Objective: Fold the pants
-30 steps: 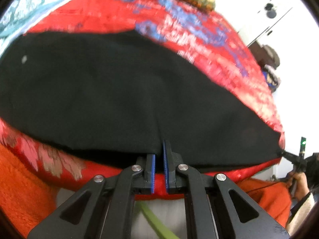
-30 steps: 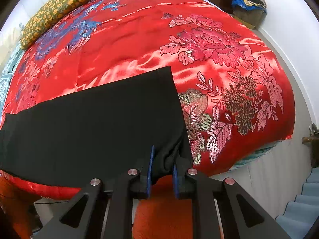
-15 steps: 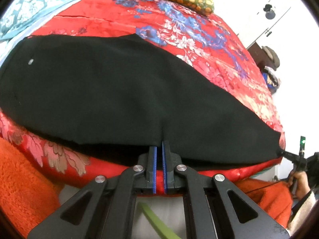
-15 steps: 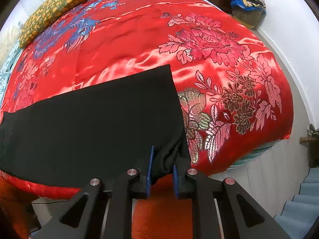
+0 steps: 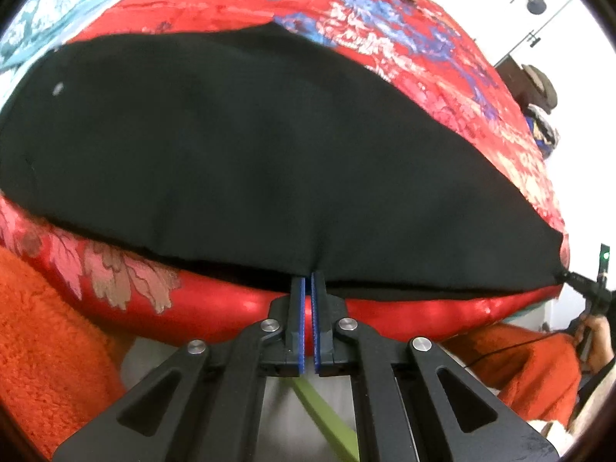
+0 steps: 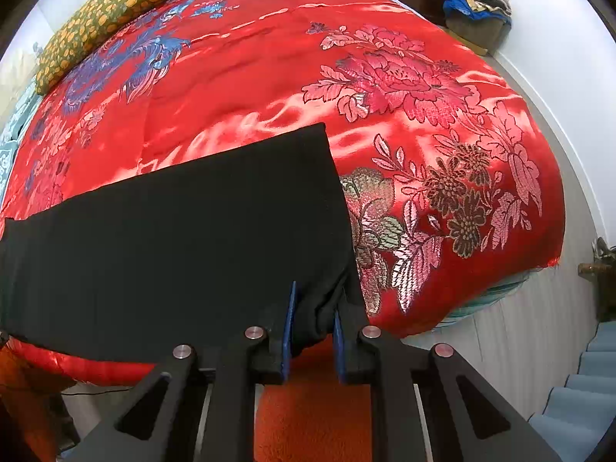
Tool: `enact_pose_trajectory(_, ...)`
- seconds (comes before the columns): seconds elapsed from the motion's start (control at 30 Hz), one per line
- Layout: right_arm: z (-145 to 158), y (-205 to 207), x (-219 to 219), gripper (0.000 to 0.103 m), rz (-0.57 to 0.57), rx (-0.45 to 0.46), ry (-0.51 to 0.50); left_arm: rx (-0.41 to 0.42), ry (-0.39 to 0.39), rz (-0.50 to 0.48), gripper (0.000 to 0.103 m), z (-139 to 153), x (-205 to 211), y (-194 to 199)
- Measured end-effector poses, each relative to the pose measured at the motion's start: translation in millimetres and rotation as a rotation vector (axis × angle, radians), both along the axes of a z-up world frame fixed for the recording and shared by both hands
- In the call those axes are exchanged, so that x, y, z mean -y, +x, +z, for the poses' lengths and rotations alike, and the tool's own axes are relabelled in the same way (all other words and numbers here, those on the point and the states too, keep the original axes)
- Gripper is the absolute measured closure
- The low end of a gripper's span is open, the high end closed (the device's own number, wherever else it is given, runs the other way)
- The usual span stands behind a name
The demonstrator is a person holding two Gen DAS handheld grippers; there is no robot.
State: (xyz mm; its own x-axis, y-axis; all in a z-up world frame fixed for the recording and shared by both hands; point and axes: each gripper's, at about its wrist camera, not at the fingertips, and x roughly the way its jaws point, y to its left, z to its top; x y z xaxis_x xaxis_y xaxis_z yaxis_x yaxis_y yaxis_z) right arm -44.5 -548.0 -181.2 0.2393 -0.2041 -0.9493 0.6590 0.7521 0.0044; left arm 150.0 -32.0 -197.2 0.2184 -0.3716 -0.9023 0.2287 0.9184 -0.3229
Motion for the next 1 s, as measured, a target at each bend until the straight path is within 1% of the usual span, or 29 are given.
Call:
enact_pose_trajectory(0.03, 0, 0, 0, 0.086, -0.001, 0.000, 0.000, -0.010, -0.025, 0.007, 0.102, -1, -2, 1)
enact_pose_trajectory(0.07, 0, -1, 0, 0.086, -0.002, 0.003, -0.001, -0.025, -0.074, 0.023, 0.101, -2, -6, 3)
enact_pose_trajectory(0.13, 1, -1, 0, 0.086, -0.003, 0.006, 0.000, -0.071, -0.176, 0.072, 0.093, -6, -17, 9)
enact_pose_trajectory(0.17, 1, -2, 0, 0.086, -0.004, 0.008, 0.001, -0.090, -0.202, 0.095, 0.079, -9, -20, 11)
enact_pose_trajectory(0.2, 1, -2, 0, 0.086, -0.006, 0.008, 0.002, -0.110, -0.218, 0.117, 0.054, -12, -24, 12)
enact_pose_trajectory(0.23, 1, -2, 1, 0.086, -0.008, 0.011, 0.005, -0.128, -0.239, 0.146, 0.044, -16, -28, 13)
enact_pose_trajectory(0.27, 1, -3, 1, 0.086, -0.010, 0.015, 0.007, -0.140, -0.278, 0.180, 0.038, -18, -35, 13)
enact_pose_trajectory(0.37, 2, -6, 2, 0.081, -0.021, 0.027, 0.009, -0.145, -0.358, 0.218, 0.038, -20, -41, 19)
enact_pose_trajectory(0.43, 2, -8, 3, 0.081, -0.027, 0.032, 0.014, -0.126, -0.370, 0.227, 0.040, -19, -40, 23)
enact_pose_trajectory(0.47, 2, -9, 4, 0.081, -0.030, 0.034, 0.017, -0.117, -0.374, 0.231, 0.050, -20, -39, 25)
enact_pose_trajectory(0.5, 2, -10, 4, 0.081, -0.033, 0.035, 0.020, -0.112, -0.373, 0.233, 0.066, -20, -39, 26)
enact_pose_trajectory(0.53, 1, -10, 5, 0.081, -0.036, 0.036, 0.022, -0.108, -0.365, 0.236, 0.078, -21, -39, 26)
enact_pose_trajectory(0.57, 1, -10, 5, 0.081, -0.037, 0.035, 0.022, -0.114, -0.359, 0.237, 0.097, -23, -40, 27)
enact_pose_trajectory(0.63, 1, -10, 4, 0.081, -0.035, 0.030, 0.018, -0.125, -0.356, 0.244, 0.098, -25, -42, 26)
enact_pose_trajectory(0.7, 1, -9, 3, 0.081, -0.032, 0.025, 0.015, -0.107, -0.339, 0.233, 0.098, -19, -40, 21)
enact_pose_trajectory(0.77, 0, -9, 3, 0.081, -0.032, 0.022, 0.014, -0.079, -0.308, 0.209, 0.099, -10, -37, 15)
enact_pose_trajectory(0.83, 0, -9, 3, 0.081, -0.033, 0.020, 0.014, -0.065, -0.250, 0.180, 0.099, -6, -36, 11)
enact_pose_trajectory(0.87, 0, -9, 3, 0.081, -0.034, 0.018, 0.013, -0.076, -0.215, 0.169, 0.099, -10, -35, 10)
enact_pose_trajectory(0.93, -1, -9, 4, 0.081, -0.034, 0.012, 0.012, -0.118, -0.174, 0.174, 0.099, -23, -32, 11)
enact_pose_trajectory(1.0, -2, -7, 5, 0.081, -0.038, 0.005, 0.011, -0.136, -0.162, 0.181, 0.097, -30, -30, 15)
